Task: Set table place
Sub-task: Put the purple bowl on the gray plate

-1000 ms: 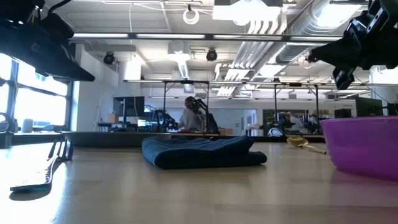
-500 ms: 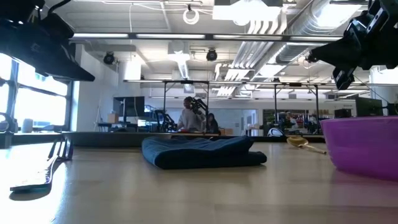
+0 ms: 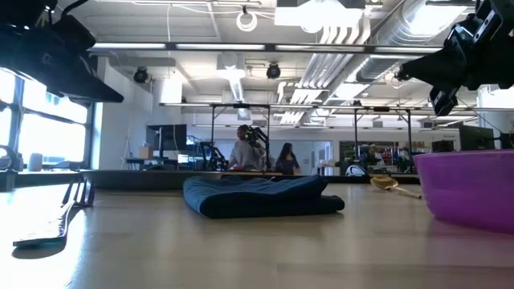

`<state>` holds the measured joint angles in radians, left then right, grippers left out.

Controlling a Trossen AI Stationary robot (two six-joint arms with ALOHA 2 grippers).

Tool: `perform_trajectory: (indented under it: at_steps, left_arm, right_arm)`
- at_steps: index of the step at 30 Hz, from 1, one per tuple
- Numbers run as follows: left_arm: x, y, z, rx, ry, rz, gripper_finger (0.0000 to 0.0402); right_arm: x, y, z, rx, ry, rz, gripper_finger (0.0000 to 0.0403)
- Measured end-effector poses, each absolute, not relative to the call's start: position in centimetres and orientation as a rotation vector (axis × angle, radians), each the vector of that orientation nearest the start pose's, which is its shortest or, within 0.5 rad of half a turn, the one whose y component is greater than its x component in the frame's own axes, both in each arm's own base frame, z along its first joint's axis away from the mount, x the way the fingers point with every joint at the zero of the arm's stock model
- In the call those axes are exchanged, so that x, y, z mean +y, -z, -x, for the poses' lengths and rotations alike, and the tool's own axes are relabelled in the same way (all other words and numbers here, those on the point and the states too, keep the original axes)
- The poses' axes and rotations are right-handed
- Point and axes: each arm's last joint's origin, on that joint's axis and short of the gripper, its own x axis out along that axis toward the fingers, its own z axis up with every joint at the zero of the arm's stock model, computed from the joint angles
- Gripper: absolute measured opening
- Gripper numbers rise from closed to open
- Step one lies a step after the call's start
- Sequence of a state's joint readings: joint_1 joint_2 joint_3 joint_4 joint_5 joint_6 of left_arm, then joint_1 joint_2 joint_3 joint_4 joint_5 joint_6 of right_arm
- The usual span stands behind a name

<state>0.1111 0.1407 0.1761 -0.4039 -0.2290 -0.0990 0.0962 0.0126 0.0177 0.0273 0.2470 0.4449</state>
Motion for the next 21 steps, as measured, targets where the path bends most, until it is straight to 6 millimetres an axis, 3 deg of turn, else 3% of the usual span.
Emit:
perform_trajectory:
  at_steps: [15,17,21]
  left_arm:
    - [1.69,-17.92,-9.11,0.281,-0.374,0.190,0.0001]
    - [1.70,-18.06,-9.16,0.260,-0.376,0.218,0.0001]
    - [1.98,-18.14,-9.07,0.224,-0.489,0.272,0.0001]
  right_arm:
    - [0.22,-17.12,-9.67,-0.065,0.143,-0.446,0.0000]
    - [0.09,-17.16,-9.65,-0.073,0.184,-0.385,0.0000]
    - [-0.13,-17.29,-9.60,-0.099,0.252,-0.370,0.0000]
